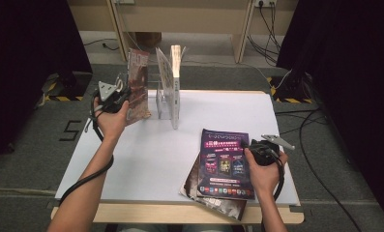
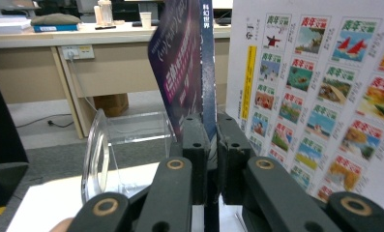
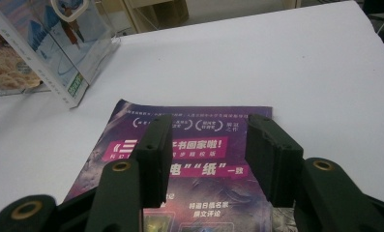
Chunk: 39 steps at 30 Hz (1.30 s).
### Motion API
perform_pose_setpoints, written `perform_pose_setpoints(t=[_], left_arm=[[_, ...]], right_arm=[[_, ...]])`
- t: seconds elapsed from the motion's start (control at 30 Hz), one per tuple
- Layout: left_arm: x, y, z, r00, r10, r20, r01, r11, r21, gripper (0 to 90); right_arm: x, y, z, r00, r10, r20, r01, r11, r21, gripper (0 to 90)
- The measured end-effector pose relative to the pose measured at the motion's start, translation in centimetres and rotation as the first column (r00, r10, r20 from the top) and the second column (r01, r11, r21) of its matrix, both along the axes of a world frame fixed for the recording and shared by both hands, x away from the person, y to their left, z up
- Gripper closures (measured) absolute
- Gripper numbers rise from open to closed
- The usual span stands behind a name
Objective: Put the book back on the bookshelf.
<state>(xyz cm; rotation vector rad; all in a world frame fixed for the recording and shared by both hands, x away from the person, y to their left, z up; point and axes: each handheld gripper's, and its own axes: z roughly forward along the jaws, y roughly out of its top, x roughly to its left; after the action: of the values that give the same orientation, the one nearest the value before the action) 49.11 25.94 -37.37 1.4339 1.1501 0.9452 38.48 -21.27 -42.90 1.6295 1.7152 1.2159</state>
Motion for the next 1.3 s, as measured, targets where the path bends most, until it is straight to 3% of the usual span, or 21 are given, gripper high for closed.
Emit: perform_pose_setpoints(t=[0.2, 0.63, 0.8, 1.03, 1.3], left_arm=[[-1.6, 0.9, -0.8, 0.9998, -0.013, -0.017, 0.014, 0.9997, 0.018, 83.7], [-4.6, 1.9, -3.1, 0.9919, -0.038, -0.121, 0.041, 0.999, 0.019, 82.0], [-5.3, 2.0, -3.7, 0.9894, -0.043, -0.139, 0.046, 0.9987, 0.022, 80.4], [-4.4, 3.2, -3.7, 0.9901, -0.003, -0.14, 0.002, 0.9999, -0.011, 69.9], [-2.3, 3.5, -2.6, 0.9905, 0.023, -0.136, -0.035, 0.9959, -0.083, 68.0]], right_arm=[[0.0, 0.3, 0.0, 1.0, 0.0, -0.003, 0.0, 1.0, 0.002, 53.7], [-0.1, 0.3, 0.1, 1.0, 0.0, -0.003, 0.0, 1.0, 0.003, 53.3], [-0.2, 0.1, 0.2, 1.0, -0.005, -0.001, 0.005, 1.0, 0.005, 53.2], [-0.2, 0.3, 0.2, 1.0, -0.001, -0.001, 0.002, 1.0, 0.009, 53.2], [-0.1, 0.3, 0.2, 1.0, 0.004, -0.002, -0.004, 0.9999, 0.011, 53.0]])
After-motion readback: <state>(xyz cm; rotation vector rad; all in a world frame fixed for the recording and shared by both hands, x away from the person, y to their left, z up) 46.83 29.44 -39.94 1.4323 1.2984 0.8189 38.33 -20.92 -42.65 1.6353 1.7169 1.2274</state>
